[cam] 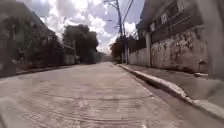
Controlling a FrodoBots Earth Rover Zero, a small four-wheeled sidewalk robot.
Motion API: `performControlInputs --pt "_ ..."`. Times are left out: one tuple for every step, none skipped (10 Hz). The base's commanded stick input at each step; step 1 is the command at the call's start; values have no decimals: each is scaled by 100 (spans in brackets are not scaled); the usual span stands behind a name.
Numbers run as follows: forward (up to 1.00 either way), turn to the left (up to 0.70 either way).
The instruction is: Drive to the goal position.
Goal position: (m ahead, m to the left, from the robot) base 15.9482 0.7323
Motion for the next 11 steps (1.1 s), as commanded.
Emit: performControlInputs --pt "100 0" --pt "100 0" --pt "100 0" --pt "100 0" --pt "100 0" --pt "100 0" --pt "100 0" --pt "100 0" --pt "100 0" --pt "100 0" --pt "100 0"
